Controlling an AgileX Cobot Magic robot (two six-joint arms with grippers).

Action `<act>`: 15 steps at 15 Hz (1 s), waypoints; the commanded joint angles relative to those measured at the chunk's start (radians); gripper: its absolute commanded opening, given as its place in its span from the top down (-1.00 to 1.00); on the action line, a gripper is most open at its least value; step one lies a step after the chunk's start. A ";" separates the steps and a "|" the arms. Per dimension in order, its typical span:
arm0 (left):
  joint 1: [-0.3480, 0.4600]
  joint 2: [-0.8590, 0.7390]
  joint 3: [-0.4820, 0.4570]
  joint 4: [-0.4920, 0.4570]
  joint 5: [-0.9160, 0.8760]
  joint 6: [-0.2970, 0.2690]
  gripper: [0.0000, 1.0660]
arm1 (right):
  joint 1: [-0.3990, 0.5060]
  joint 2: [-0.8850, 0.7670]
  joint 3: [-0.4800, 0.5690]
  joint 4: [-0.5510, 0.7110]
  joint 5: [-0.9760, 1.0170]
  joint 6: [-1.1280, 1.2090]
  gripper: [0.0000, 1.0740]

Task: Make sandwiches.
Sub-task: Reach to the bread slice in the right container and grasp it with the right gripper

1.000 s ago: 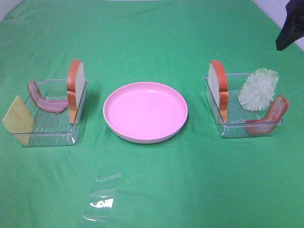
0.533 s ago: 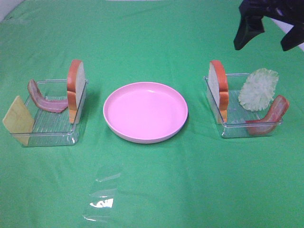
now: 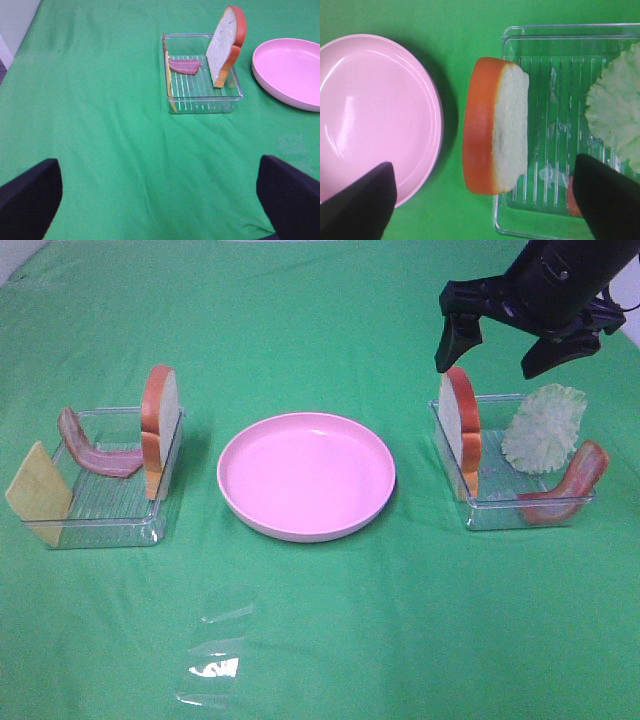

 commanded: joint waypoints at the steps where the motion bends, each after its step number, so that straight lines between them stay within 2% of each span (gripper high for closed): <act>1: 0.002 -0.004 0.004 0.002 -0.004 0.000 -0.83 | 0.002 0.049 -0.016 0.024 -0.032 -0.030 -0.69; 7: 0.002 -0.004 0.004 0.002 -0.004 0.000 -0.83 | 0.002 0.140 -0.016 0.036 -0.111 -0.066 -0.67; 10: 0.002 -0.004 0.004 0.002 -0.004 0.000 -0.83 | 0.002 0.184 -0.016 0.036 -0.129 -0.091 -0.57; 12: 0.002 -0.004 0.004 0.002 -0.004 0.000 -0.83 | 0.002 0.189 -0.016 0.033 -0.129 -0.091 -0.31; 13: 0.002 -0.004 0.004 0.002 -0.004 0.000 -0.83 | 0.002 0.189 -0.016 0.033 -0.131 -0.091 -0.08; 14: 0.002 -0.004 0.004 0.002 -0.004 0.000 -0.83 | 0.002 0.189 -0.016 0.030 -0.130 -0.091 0.21; 15: 0.002 -0.004 0.004 0.002 -0.004 0.000 -0.83 | 0.002 0.185 -0.016 0.027 -0.127 -0.091 0.64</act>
